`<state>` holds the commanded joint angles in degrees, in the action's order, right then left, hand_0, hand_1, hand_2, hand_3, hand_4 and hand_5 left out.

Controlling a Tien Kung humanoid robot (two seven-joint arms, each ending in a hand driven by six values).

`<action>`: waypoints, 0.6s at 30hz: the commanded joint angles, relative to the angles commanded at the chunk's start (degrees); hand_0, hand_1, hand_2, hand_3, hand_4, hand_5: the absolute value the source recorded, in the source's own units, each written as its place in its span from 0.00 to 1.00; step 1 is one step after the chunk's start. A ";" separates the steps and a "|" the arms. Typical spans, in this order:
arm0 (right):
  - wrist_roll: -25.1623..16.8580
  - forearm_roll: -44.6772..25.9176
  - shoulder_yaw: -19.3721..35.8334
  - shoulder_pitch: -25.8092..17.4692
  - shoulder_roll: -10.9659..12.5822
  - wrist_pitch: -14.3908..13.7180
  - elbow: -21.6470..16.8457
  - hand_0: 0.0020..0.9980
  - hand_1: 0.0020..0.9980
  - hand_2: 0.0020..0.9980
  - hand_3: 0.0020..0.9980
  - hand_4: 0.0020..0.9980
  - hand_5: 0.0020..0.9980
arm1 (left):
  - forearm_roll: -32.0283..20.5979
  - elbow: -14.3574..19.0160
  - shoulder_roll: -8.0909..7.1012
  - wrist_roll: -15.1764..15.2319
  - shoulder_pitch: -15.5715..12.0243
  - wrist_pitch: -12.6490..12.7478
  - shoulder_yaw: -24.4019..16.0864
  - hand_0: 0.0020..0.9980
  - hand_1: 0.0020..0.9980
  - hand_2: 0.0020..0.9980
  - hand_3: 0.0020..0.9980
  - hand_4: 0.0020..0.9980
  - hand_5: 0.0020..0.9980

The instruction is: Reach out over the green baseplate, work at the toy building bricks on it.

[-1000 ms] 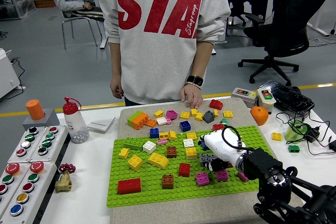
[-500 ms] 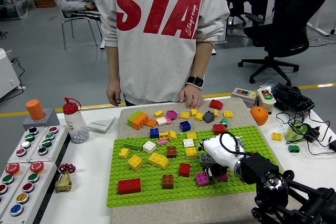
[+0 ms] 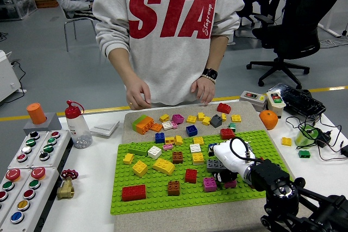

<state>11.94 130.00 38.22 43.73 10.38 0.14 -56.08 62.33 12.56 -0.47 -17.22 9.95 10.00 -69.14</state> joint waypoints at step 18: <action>-0.07 0.00 -0.36 1.37 -0.58 -0.19 2.31 0.62 0.66 0.64 0.67 0.63 0.36 | 0.26 0.00 -0.10 -0.03 0.16 0.04 -0.21 0.67 0.62 0.62 0.48 0.38 1.00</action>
<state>11.87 130.00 37.86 45.10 9.79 -0.06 -53.78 62.58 12.56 -0.57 -17.25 10.11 10.04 -69.34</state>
